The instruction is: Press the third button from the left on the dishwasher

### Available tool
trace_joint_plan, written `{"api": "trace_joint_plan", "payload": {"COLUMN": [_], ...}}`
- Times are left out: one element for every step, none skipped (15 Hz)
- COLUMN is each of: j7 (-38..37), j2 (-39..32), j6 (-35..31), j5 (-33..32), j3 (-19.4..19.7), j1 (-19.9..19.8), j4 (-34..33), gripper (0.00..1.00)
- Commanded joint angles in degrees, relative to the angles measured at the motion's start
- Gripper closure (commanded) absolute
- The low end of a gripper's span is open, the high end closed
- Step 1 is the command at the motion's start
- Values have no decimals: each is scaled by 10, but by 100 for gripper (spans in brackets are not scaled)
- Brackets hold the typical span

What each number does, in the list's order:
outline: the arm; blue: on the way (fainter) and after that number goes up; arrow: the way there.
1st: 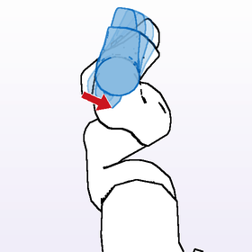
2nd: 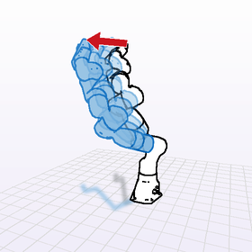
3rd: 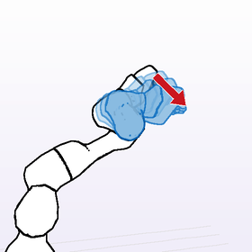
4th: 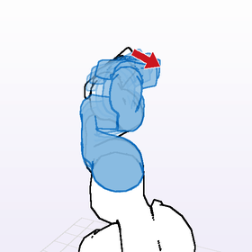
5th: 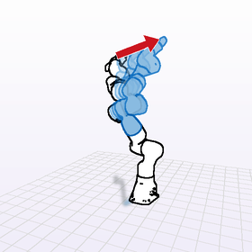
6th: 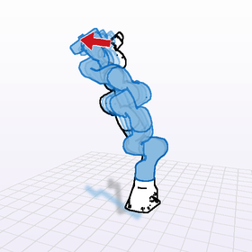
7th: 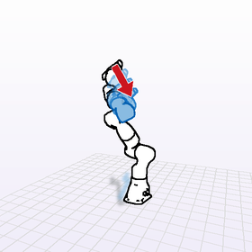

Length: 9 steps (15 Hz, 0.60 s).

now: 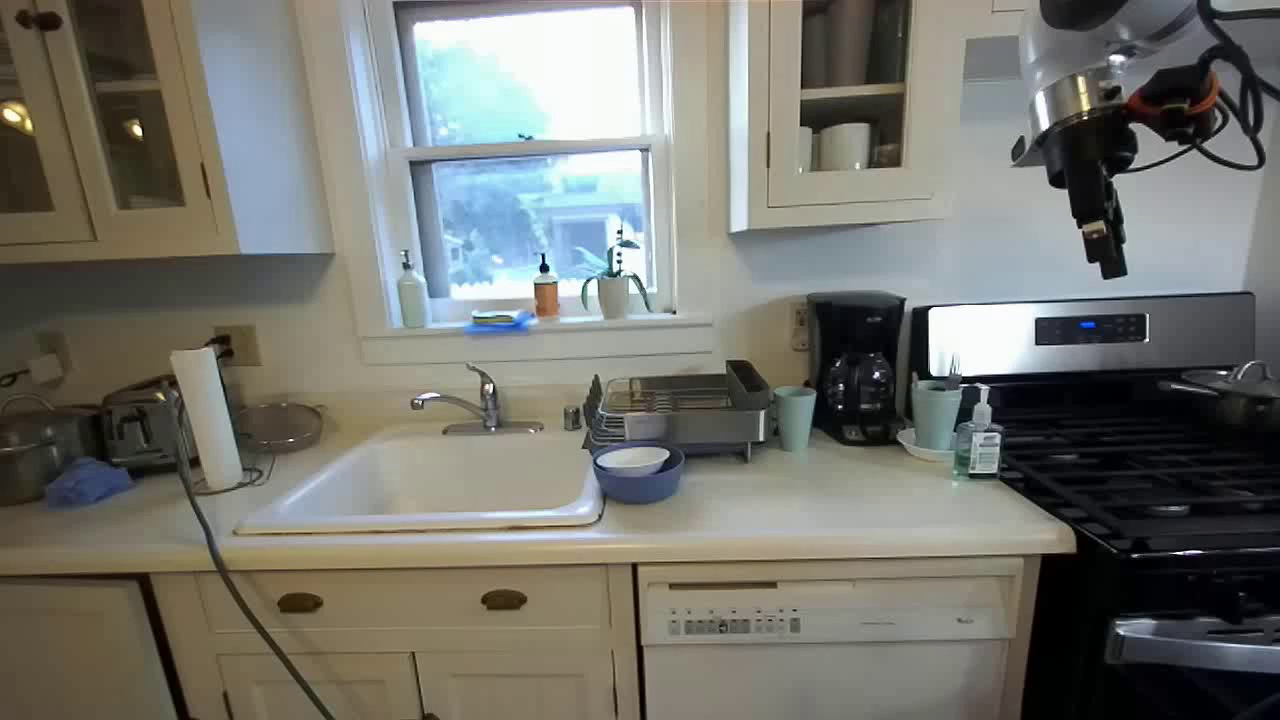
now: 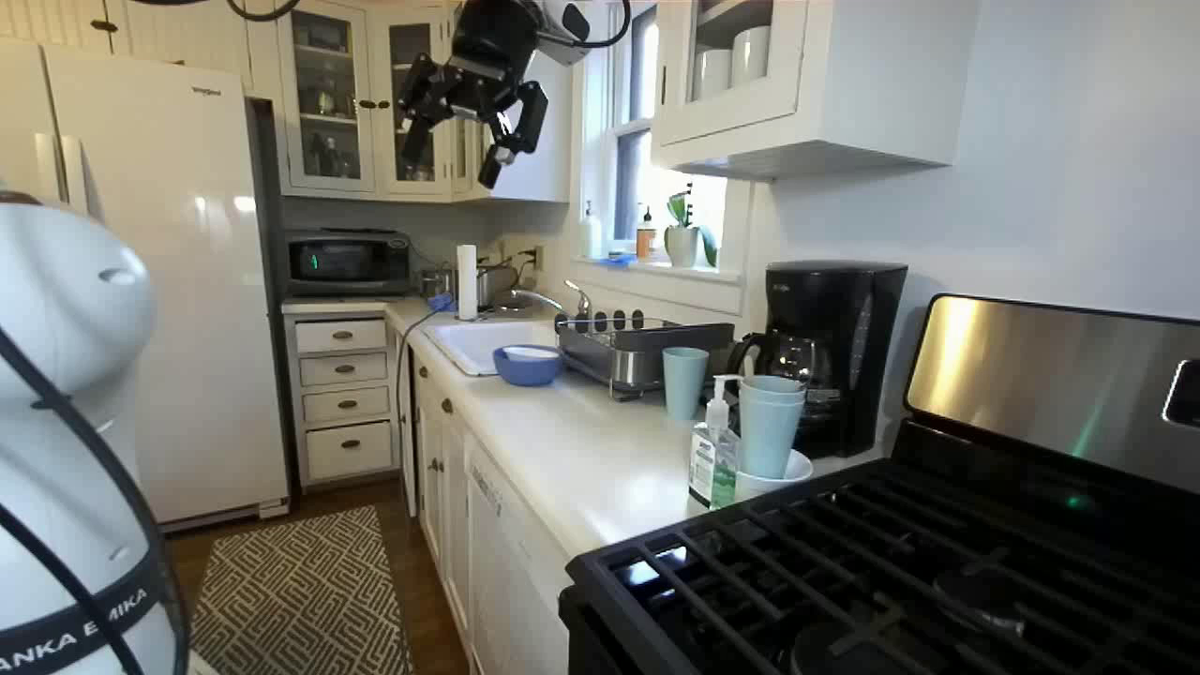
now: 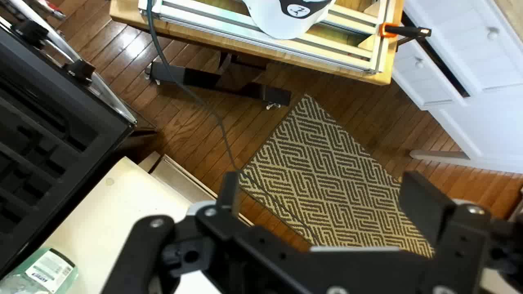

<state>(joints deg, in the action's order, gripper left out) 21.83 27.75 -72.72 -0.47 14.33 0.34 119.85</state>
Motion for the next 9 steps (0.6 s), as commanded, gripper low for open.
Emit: {"api": "trace_joint_plan", "payload": {"j7": [5,5,5,5,5,5,5,5,2], "j2": [-2,-2,-2,-2,-2,-2,-2,-2,-1], "j6": [1,1,1,1,1,1,1,1,-13], "j5": [3,3,3,3,3,3,3,3,6], "j3": [-10,-10,-10,-10,-10,-10,-10,-10,-13], "j1": [-13,-13,-13,-13,-13,-13,-13,-13,-11], "j4": [-2,-2,-2,-2,-2,-2,-2,-2,2], "gripper": [0,0,0,0,0,0,0,0,0]}}
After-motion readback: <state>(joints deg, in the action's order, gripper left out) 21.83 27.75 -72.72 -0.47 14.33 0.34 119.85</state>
